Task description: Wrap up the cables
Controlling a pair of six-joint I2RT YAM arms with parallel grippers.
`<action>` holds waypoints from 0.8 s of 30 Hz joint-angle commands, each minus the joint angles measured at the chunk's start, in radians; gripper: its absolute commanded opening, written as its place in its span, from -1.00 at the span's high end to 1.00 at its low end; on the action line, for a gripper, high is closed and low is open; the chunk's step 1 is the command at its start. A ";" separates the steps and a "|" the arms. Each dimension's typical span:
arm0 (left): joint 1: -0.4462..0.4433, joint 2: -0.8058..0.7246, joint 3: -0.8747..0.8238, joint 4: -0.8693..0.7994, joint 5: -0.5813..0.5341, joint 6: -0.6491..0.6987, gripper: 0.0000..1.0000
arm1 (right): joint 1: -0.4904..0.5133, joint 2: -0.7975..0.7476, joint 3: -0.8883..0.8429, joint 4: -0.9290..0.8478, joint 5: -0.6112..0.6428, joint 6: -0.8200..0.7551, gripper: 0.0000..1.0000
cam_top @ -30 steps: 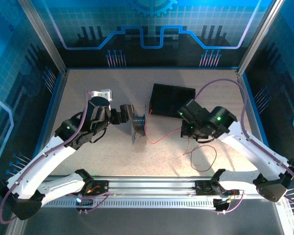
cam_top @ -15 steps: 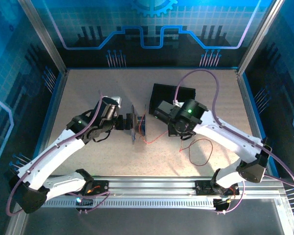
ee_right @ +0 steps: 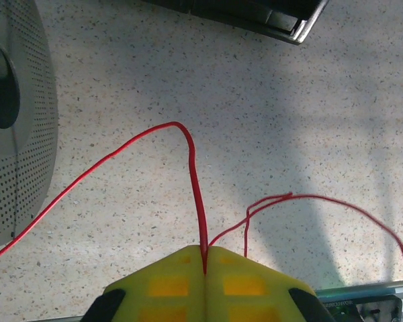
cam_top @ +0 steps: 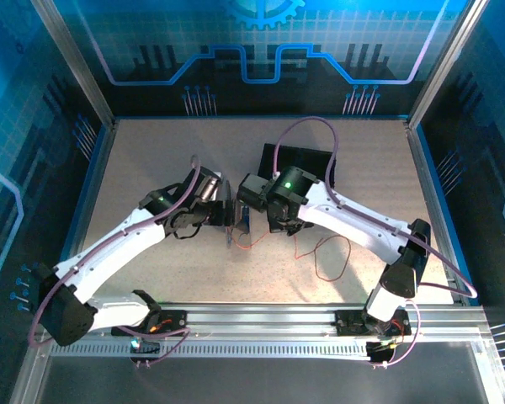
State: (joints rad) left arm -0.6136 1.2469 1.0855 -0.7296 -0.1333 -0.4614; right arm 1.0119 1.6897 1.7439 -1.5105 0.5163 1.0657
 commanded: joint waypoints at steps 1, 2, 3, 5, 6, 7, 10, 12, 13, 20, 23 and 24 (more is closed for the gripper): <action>-0.009 0.025 0.037 -0.016 -0.011 0.020 -0.62 | 0.015 0.015 0.039 -0.033 0.028 0.002 1.00; -0.009 0.031 0.037 -0.013 -0.011 0.020 -0.56 | 0.016 0.016 0.041 -0.033 0.031 0.001 1.00; -0.008 0.039 0.038 -0.010 -0.012 0.021 -0.53 | 0.016 0.018 0.042 -0.033 0.035 -0.002 1.00; -0.009 0.054 0.046 -0.014 -0.017 0.024 -0.47 | 0.016 0.025 0.046 -0.039 0.044 -0.003 1.00; -0.010 0.061 0.049 -0.016 -0.020 0.023 -0.46 | 0.015 0.028 0.050 -0.044 0.050 -0.001 1.00; -0.011 0.065 0.052 -0.016 -0.020 0.025 -0.45 | 0.014 0.035 0.052 -0.049 0.055 -0.001 1.00; -0.010 0.074 0.057 -0.011 -0.020 0.027 -0.35 | 0.014 0.052 0.063 -0.065 0.065 -0.004 1.00; -0.012 0.080 0.060 -0.010 -0.022 0.028 -0.26 | 0.014 0.063 0.071 -0.070 0.068 -0.007 1.00; -0.012 0.084 0.060 -0.009 -0.022 0.029 -0.24 | 0.014 0.069 0.074 -0.074 0.070 -0.009 1.00; -0.017 0.109 0.071 -0.008 -0.022 0.027 -0.21 | 0.013 0.109 0.099 -0.105 0.085 -0.004 1.00; -0.020 0.120 0.076 -0.008 -0.023 0.031 -0.11 | 0.013 0.116 0.106 -0.104 0.082 -0.006 1.00; -0.021 0.124 0.077 -0.008 -0.025 0.031 -0.07 | 0.013 0.116 0.105 -0.100 0.082 -0.006 1.00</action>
State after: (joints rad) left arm -0.6277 1.3586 1.1259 -0.7288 -0.1440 -0.4435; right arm 1.0145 1.7908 1.8179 -1.5723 0.5686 1.0500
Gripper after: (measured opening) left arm 0.544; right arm 0.064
